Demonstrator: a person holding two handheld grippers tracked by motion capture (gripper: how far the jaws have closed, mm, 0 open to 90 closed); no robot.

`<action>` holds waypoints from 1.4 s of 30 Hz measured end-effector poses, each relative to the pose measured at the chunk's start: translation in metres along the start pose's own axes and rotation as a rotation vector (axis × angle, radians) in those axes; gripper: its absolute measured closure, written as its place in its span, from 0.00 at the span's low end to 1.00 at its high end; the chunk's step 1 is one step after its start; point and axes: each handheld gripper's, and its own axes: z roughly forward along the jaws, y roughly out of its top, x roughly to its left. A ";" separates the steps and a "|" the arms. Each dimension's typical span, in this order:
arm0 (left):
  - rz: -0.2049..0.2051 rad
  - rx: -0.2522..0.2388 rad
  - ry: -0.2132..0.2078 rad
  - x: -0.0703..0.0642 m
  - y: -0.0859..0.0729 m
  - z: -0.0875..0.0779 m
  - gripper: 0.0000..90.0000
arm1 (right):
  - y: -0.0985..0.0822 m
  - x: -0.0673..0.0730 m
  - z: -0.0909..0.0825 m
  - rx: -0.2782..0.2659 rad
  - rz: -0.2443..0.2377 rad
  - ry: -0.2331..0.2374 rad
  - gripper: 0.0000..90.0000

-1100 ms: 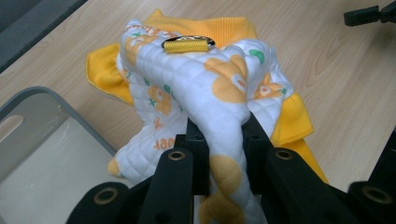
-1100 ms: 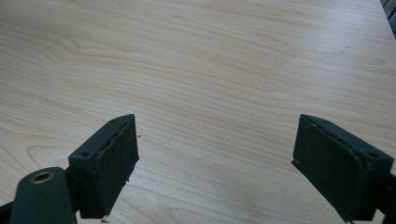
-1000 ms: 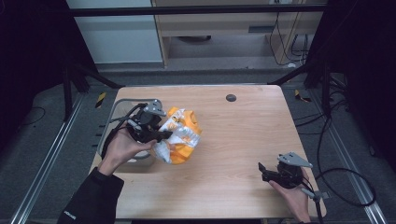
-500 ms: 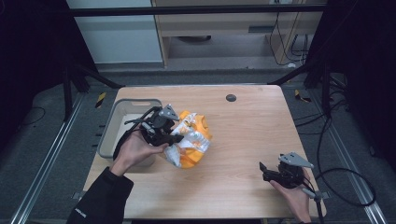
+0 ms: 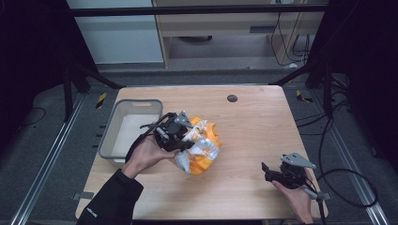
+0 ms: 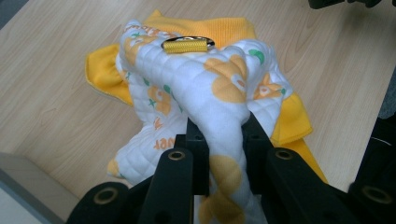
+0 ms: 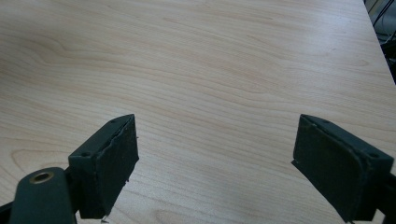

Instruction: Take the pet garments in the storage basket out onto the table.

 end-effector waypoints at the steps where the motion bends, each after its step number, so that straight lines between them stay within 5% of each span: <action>1: 0.000 -0.001 -0.007 -0.001 0.000 0.002 0.86 | 0.000 0.000 0.000 0.001 0.001 -0.001 0.15; 42: 0.046 0.105 -0.078 -0.023 -0.008 0.078 0.86 | -0.001 -0.002 0.001 0.003 -0.005 -0.014 0.15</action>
